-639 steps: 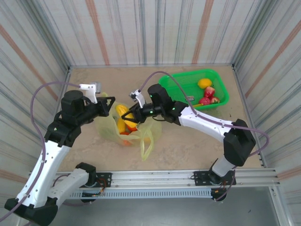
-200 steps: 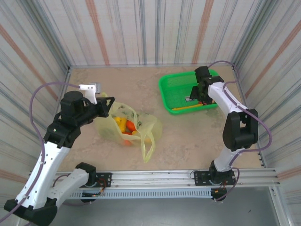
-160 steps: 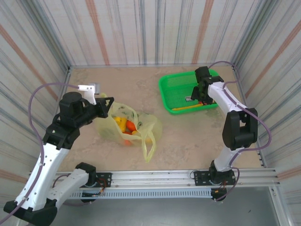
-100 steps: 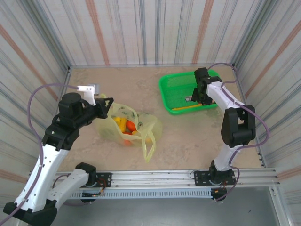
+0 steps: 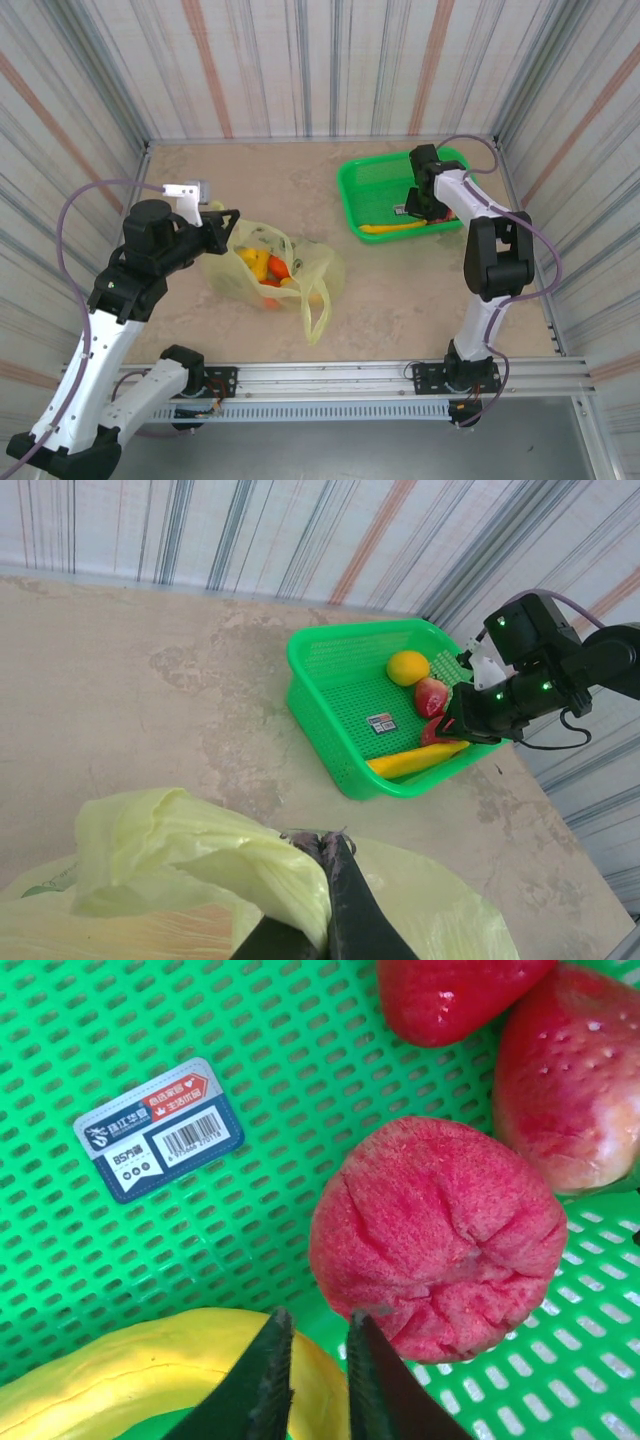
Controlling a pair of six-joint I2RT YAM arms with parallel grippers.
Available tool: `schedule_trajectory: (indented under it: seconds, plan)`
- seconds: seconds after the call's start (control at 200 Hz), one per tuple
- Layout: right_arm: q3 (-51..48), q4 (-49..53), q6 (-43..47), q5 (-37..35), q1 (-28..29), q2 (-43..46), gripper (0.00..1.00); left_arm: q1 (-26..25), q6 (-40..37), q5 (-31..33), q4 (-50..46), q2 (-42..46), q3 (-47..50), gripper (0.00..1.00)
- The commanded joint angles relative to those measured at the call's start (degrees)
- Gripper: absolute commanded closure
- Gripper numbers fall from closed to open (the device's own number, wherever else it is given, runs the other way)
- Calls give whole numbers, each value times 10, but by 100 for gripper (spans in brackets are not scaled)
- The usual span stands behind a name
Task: Place the fake fruits into the plastic bag and tie a complex knot
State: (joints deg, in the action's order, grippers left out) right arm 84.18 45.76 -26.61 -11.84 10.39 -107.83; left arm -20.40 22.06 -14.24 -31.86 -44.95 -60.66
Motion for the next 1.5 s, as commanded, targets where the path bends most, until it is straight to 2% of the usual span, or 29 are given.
schedule_trajectory:
  seconds: [0.0,0.18,0.281,0.306,0.366,0.456,0.541,0.556,0.596,0.761,0.902,1.072,1.327,1.493]
  plan:
    - [25,22,8,4,7,-3,91,-6,-16,10,-7,7,-2,100]
    - [36,26,11,2,9,15,97,-8,-17,11,-5,4,-4,100]
    - [38,22,16,3,8,22,95,-9,-18,11,-4,3,-4,100]
    - [41,23,21,7,7,20,91,-9,-19,12,-4,2,-5,100]
    - [51,29,40,22,8,10,75,-9,-19,12,-2,2,-4,100]
    - [79,53,87,76,11,-18,58,-10,-18,11,2,0,1,100]
    - [88,56,129,86,17,-37,42,-10,-17,10,6,1,1,100]
    - [88,58,134,84,18,-40,36,-9,-17,10,5,0,1,100]
    - [91,61,146,83,17,-50,34,-10,-17,10,4,0,1,100]
    - [96,88,203,107,14,-80,31,-11,-20,14,1,2,0,100]
    - [91,84,241,145,18,-100,24,-10,-18,11,9,2,8,100]
    - [110,93,255,156,24,-144,23,-10,-15,8,12,1,7,100]
    - [120,82,242,118,25,-171,32,-10,-14,9,10,1,4,100]
    - [148,64,177,42,19,-149,42,-10,-11,8,10,1,1,100]
